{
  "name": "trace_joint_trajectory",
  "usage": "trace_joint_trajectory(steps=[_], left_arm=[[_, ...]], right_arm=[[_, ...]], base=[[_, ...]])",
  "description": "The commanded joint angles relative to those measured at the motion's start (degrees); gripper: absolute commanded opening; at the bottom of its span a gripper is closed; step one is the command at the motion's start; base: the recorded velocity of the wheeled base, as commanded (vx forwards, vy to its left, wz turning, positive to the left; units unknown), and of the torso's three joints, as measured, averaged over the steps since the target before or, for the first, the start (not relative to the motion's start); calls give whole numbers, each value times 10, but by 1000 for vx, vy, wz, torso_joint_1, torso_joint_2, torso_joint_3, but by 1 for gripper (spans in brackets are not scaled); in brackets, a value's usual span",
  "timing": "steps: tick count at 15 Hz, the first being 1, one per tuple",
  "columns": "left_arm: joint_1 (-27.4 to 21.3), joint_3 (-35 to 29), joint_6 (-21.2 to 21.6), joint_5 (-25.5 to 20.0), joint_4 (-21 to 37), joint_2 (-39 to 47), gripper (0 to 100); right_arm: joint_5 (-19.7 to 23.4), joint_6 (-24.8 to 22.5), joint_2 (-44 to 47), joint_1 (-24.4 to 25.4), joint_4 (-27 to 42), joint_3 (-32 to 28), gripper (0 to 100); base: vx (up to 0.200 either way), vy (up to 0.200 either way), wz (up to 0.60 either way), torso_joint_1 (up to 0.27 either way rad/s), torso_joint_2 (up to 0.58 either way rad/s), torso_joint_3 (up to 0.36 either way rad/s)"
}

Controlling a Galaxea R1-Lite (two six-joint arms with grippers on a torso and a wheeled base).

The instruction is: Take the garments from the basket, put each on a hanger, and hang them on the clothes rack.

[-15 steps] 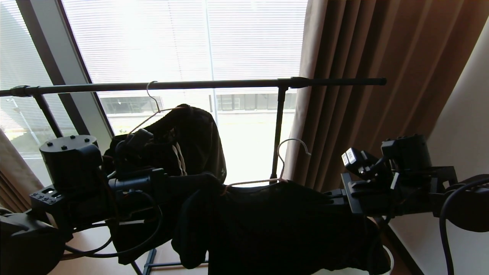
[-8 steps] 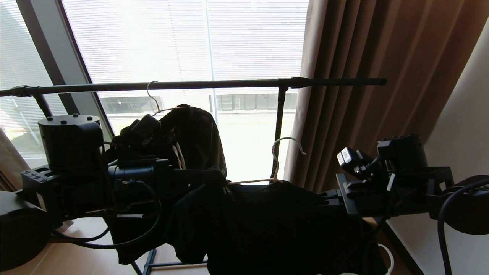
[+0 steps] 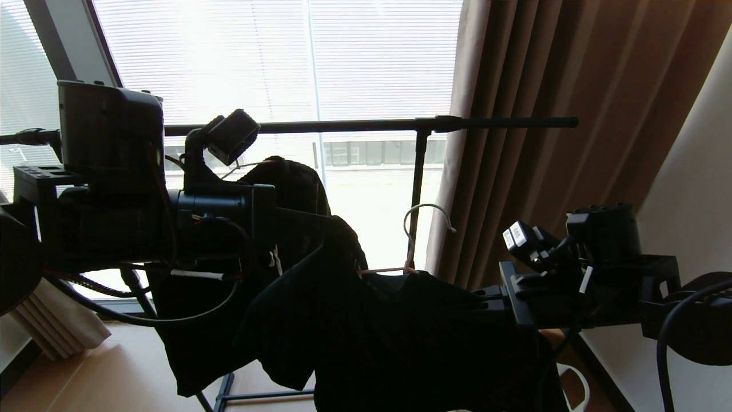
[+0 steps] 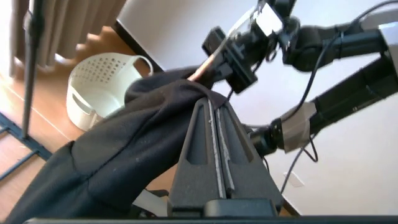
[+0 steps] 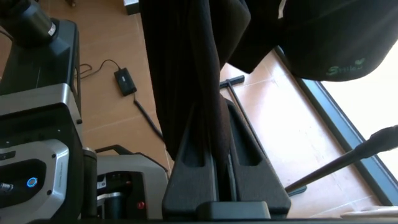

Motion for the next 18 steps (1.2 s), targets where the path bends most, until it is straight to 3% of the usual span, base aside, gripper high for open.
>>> trace_joint_trajectory(steps=[1,5,9,10,18], left_arm=[[-15,-19,0,1,4,12,0],[-29,-19,28,8,15,12,0],[-31,-10,61,72,28,12,0],[-31,-7,67,81,28,11,0],[-33,8,87,81,24,4,0]], right_arm=[[0,8,-3,12,-8,8,0],[0,22,-11,8,-10,5,0],[0,35,-20,-5,-22,1,0],[-1,60,-20,-8,-60,8,0],[-2,80,-17,-25,-94,12,0]], base=[[0,0,0,0,0,0],[0,0,0,0,0,0],[0,0,0,0,0,0],[0,0,0,0,0,0],[0,0,0,0,0,0]])
